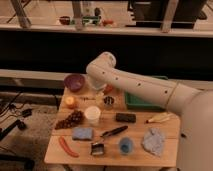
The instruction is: Place fork in table surface
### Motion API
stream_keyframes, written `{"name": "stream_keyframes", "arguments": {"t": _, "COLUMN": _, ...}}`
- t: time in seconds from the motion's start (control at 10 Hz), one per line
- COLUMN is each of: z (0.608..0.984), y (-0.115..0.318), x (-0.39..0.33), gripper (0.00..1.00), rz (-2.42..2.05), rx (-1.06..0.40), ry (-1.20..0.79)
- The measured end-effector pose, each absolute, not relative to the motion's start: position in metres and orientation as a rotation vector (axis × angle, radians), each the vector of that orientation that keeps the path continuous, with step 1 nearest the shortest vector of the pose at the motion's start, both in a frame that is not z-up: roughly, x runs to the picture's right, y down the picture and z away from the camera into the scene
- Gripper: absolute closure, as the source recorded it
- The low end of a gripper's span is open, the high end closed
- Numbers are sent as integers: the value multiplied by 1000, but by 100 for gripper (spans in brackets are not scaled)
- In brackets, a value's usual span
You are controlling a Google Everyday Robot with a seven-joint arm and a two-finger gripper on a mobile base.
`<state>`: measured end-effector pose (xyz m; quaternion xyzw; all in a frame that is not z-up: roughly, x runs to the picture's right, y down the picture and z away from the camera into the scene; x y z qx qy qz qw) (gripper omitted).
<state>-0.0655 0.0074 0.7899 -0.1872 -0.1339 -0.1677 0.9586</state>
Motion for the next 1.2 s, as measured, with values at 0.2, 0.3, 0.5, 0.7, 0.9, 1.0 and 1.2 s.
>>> {"name": "stream_keyframes", "arguments": {"t": 0.2, "z": 797, "y": 6, "x": -68, "gripper": 20, "rz": -328, "rx": -383, "ry": -257}}
{"name": "stream_keyframes", "arguments": {"t": 0.3, "z": 802, "y": 8, "x": -71, "gripper": 20, "rz": -324, "rx": -390, "ry": -251}}
{"name": "stream_keyframes", "arguments": {"t": 0.5, "z": 815, "y": 18, "x": -81, "gripper": 20, "rz": -324, "rx": -415, "ry": -241}}
{"name": "stream_keyframes", "arguments": {"t": 0.7, "z": 832, "y": 28, "x": -102, "gripper": 20, "rz": -343, "rx": -435, "ry": -240}}
{"name": "stream_keyframes", "arguments": {"t": 0.9, "z": 842, "y": 26, "x": -112, "gripper": 20, "rz": -356, "rx": -431, "ry": -240}}
{"name": "stream_keyframes", "arguments": {"t": 1.0, "z": 849, "y": 16, "x": -114, "gripper": 20, "rz": -369, "rx": -419, "ry": -235}}
{"name": "stream_keyframes", "arguments": {"t": 1.2, "z": 855, "y": 10, "x": -122, "gripper": 20, "rz": -381, "rx": -413, "ry": -234}}
